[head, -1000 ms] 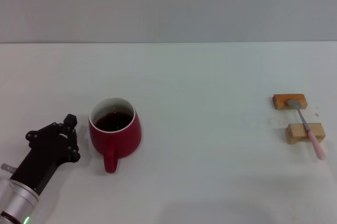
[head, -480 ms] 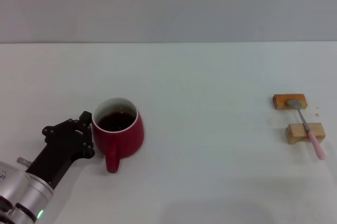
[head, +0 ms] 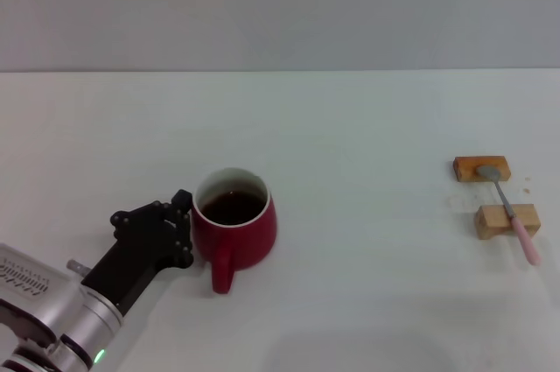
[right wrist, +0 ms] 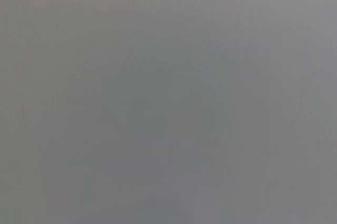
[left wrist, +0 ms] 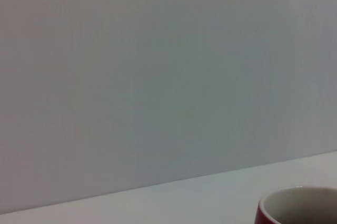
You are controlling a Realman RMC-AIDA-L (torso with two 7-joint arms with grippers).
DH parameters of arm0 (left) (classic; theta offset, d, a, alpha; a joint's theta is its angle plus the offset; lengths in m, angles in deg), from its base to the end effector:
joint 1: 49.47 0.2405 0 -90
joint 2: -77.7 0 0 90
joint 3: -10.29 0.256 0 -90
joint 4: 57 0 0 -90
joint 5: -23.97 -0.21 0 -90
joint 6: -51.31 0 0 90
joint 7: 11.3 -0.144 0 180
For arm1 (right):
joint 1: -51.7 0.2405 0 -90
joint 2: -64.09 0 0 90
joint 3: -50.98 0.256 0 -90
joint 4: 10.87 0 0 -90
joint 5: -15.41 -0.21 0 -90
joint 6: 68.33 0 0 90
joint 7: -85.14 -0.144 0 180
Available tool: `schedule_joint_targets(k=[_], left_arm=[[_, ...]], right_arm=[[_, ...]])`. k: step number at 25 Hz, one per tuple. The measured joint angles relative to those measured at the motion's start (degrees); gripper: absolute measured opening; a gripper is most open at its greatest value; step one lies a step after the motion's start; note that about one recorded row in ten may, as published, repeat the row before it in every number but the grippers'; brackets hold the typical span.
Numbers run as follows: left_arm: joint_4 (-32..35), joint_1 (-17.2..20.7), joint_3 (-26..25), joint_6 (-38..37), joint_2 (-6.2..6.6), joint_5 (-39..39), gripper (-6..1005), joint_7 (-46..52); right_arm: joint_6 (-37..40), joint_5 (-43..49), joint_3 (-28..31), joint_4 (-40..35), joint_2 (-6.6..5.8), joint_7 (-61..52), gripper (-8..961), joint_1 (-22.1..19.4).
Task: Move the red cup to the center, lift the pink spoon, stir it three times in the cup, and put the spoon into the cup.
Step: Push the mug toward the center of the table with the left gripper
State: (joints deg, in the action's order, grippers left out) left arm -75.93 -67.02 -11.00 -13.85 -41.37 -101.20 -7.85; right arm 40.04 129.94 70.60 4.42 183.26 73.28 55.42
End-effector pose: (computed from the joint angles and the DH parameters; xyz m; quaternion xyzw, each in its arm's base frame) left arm -0.3082 0.2624 -0.0919 -0.8035 -0.2210 -0.2777 0.4779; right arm 0.3140 0.1708 0.0014 -0.6092 0.1583 0.4925 0.6011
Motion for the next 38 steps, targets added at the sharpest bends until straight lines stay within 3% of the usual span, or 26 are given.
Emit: schedule_joint_targets(k=[16,38], left_arm=[[-4.1,5.6,-0.8,-1.8,0.38,0.1,-3,-1.4],[-7.8,2.5,2.1,0.1,-0.04,0.0,-2,-1.1]], right_arm=[[0.0,0.0,-0.9,0.1,0.09,0.0,714,0.5],[0.0,0.0,-1.3,0.3,0.00,0.0,714,1.5]])
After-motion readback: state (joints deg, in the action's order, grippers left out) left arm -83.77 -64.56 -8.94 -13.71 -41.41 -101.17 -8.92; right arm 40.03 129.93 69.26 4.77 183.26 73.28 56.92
